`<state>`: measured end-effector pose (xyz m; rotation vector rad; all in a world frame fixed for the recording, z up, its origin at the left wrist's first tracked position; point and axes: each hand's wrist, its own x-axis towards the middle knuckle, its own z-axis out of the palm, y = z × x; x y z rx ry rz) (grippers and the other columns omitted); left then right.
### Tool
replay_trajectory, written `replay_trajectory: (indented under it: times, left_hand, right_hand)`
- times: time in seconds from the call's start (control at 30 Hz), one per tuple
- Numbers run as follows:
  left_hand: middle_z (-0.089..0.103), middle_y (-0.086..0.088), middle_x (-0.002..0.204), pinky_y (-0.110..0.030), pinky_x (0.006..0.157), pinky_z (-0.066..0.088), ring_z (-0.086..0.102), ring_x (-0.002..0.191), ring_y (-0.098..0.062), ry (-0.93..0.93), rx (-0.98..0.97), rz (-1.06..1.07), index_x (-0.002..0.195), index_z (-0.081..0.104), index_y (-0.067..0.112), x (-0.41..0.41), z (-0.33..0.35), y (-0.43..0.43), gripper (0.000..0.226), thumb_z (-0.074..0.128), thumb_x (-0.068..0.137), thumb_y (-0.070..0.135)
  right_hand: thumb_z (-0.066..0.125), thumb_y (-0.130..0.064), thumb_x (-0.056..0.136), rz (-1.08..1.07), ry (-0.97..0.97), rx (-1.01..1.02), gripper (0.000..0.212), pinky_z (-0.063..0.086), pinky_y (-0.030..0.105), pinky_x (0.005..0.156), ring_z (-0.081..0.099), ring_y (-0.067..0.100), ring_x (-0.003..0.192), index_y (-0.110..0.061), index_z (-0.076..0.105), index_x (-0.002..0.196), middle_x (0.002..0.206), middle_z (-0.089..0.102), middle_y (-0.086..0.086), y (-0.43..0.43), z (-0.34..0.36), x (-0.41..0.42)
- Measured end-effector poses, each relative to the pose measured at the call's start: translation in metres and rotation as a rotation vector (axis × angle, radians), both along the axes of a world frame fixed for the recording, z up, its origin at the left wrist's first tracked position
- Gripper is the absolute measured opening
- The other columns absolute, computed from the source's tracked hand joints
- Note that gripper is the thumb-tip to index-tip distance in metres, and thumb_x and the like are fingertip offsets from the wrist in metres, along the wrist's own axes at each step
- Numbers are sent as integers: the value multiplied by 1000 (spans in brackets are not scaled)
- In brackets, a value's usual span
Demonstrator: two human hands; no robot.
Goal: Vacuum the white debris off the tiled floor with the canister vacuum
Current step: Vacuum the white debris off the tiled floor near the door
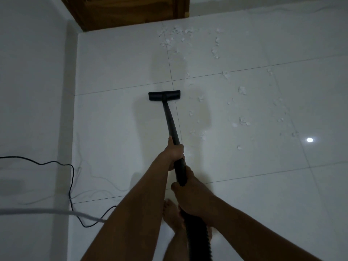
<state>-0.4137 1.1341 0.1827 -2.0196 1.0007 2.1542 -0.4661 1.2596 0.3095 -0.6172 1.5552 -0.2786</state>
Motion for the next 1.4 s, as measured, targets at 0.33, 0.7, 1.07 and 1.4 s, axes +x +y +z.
replay_trajectory:
  times: [0.33, 0.7, 1.07, 1.4]
  left_hand:
    - [55, -12, 93, -34, 62, 52, 52, 63, -19, -32, 27, 2, 156, 1, 40, -24, 9, 24, 75, 44, 101, 11]
    - [58, -21, 115, -35, 63, 53, 55, 70, -22, -72, -5, -55, 154, -11, 42, -40, -9, -10, 78, 40, 101, 16]
    - [55, -30, 126, -37, 66, 50, 53, 68, -20, -30, -90, -27, 154, 9, 32, -45, -28, -81, 63, 43, 102, 21]
    - [43, -13, 147, -35, 81, 45, 55, 102, -25, -110, -213, -144, 157, -10, 30, -48, -35, -112, 69, 36, 105, 26]
  right_hand:
    - [48, -24, 105, -25, -21, 2, 67, 46, 21, 49, 58, 9, 59, -32, 14, 162, 102, 58, 7, 25, 7, -24]
    - [48, -22, 105, -61, -31, -26, 68, 45, 20, 41, 59, 12, 48, -36, 12, 161, 102, 57, 13, -3, -14, -33]
    - [46, -25, 107, -95, -17, -9, 71, 48, 23, 44, 58, 13, 51, -42, 4, 162, 102, 60, 13, -73, -31, -34]
    - [41, -34, 110, -102, 11, 16, 74, 43, 15, 36, 60, 10, 54, -41, -11, 163, 102, 62, 4, -107, -43, -28]
